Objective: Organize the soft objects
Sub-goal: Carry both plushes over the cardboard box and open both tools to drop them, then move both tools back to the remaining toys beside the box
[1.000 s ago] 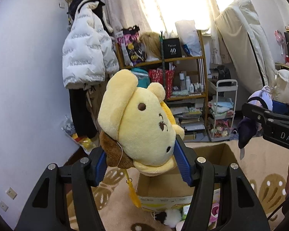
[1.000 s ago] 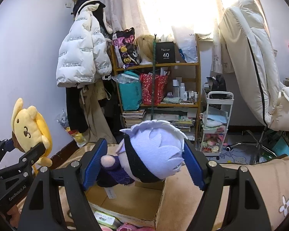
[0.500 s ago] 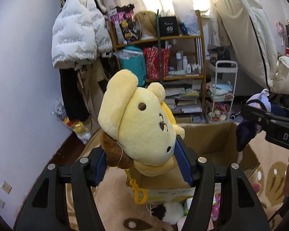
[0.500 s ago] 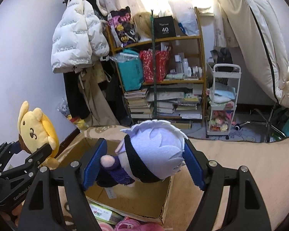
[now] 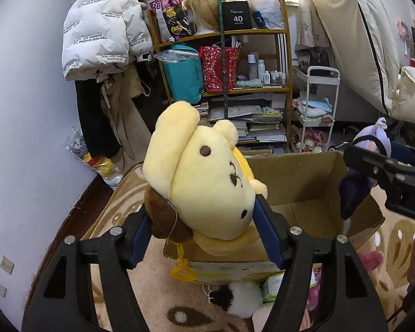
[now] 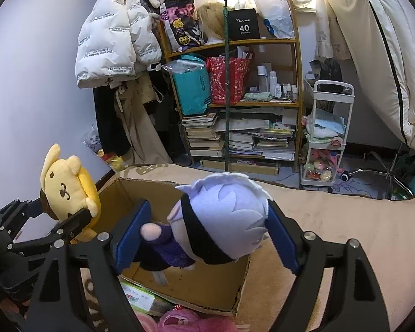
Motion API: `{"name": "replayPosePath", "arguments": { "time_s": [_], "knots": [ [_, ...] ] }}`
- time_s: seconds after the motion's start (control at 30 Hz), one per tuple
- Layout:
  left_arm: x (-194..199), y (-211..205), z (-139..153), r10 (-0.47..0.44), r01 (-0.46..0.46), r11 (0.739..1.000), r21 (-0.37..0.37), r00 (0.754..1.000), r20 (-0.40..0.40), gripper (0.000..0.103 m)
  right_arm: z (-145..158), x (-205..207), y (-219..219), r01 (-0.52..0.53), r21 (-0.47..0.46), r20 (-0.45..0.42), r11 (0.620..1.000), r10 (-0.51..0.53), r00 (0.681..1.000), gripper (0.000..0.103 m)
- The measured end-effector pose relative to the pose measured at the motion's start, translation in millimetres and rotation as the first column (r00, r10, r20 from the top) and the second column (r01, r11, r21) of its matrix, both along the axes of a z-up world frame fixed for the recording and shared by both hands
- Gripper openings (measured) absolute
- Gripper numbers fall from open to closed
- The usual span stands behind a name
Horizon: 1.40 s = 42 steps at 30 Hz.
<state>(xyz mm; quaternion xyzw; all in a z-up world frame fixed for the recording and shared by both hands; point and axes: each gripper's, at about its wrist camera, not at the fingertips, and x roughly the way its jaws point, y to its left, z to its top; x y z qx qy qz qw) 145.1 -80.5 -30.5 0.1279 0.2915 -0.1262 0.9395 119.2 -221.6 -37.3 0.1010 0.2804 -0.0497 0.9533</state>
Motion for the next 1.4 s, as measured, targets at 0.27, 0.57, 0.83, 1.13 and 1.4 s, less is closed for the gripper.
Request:
{"name": "replayPosePath", "arguments": {
  "time_s": [0.27, 0.57, 0.83, 1.13, 1.4],
  "knots": [
    [-2, 5, 5, 0.012, -0.012, 1.0, -0.007, 1.0, 0.01, 0.08, 5, -5, -10, 0.033, 0.041, -0.004, 0.999, -0.033, 0.999, 0.098],
    [-8, 14, 7, 0.045, -0.045, 0.999, 0.009, 0.999, -0.009, 0.095, 6, -11, -9, 0.04, 0.047, -0.009, 0.998, -0.04, 0.999, 0.103],
    [-19, 29, 6, 0.045, -0.045, 0.999, 0.009, 0.998, -0.032, 0.098, 5, -22, -1, 0.029, 0.033, -0.035, 0.999, -0.028, 0.999, 0.103],
    [-35, 42, 5, 0.041, -0.039, 0.999, 0.021, 0.993, -0.108, 0.098, 9, -47, 16, 0.015, -0.045, -0.119, 0.999, -0.021, 0.993, 0.103],
    [-57, 55, 3, 0.051, -0.05, 0.999, 0.016, 0.989, -0.14, 0.098, 10, -70, 29, 0.003, -0.05, -0.199, 0.999, -0.013, 0.98, 0.103]
  ]
}}
